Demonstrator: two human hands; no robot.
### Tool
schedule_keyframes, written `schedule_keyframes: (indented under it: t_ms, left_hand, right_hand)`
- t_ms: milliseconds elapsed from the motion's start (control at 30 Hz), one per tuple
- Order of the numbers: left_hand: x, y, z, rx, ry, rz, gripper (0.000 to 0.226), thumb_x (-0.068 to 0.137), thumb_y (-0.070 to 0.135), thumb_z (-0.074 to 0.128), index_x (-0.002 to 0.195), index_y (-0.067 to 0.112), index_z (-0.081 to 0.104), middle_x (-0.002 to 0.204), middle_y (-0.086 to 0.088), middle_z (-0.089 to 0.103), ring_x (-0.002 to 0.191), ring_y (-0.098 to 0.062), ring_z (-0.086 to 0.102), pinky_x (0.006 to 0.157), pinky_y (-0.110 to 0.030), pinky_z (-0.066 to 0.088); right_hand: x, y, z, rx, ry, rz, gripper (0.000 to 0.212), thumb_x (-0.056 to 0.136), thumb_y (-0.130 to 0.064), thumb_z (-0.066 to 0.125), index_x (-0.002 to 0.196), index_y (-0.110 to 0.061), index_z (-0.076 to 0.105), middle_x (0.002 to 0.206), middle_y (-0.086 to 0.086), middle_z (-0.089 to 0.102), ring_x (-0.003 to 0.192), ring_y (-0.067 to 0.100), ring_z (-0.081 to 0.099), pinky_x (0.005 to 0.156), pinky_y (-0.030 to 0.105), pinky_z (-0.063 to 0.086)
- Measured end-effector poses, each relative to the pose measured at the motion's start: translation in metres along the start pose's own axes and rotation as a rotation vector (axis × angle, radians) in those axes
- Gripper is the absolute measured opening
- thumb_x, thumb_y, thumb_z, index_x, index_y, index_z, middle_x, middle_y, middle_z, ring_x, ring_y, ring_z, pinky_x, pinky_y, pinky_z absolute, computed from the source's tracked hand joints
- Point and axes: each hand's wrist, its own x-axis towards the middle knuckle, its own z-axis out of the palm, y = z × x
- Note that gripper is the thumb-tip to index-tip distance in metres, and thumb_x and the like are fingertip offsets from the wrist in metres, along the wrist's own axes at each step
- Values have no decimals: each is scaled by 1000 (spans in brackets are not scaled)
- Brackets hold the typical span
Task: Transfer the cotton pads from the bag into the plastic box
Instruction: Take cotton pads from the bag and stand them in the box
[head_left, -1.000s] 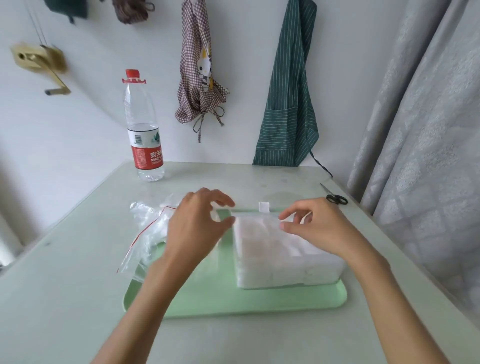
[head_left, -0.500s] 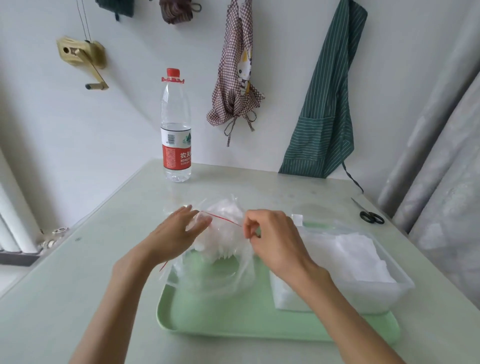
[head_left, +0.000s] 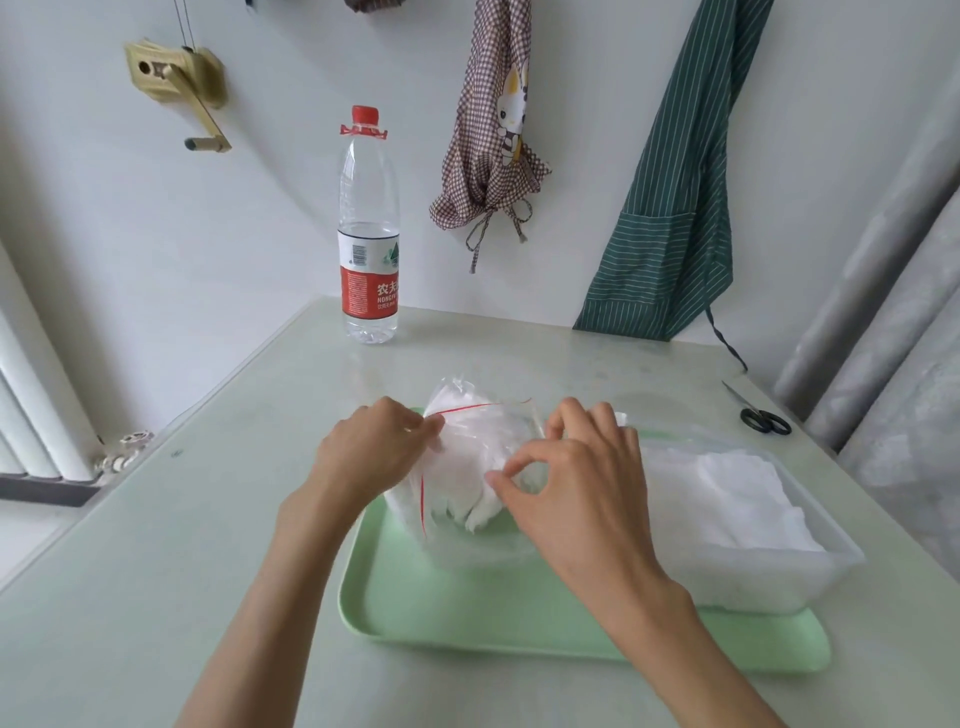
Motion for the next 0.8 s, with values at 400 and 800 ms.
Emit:
schedule_keyframes:
  t_ms: [400,800]
  left_hand:
    - [-1,0,-1,21,140,439,31,89,17,53,94,44,66,102,23,60,99,-5,44,79,-30,42]
    - [-8,1,-12,141,-66,383,68,72,31,78,131,39,46,128,17,51,121,-10,35,101,-28,32]
  right_hand:
    - [0,-12,22,-151,-145,-12,21,48,-32,90,55,-32,70,64,-8,46,66,21,49,63,34,23]
    - [12,3,-25,608,-280,267,8,74,-21,71,76,-21,63,63,-12,68,60,6,60,60,21,45]
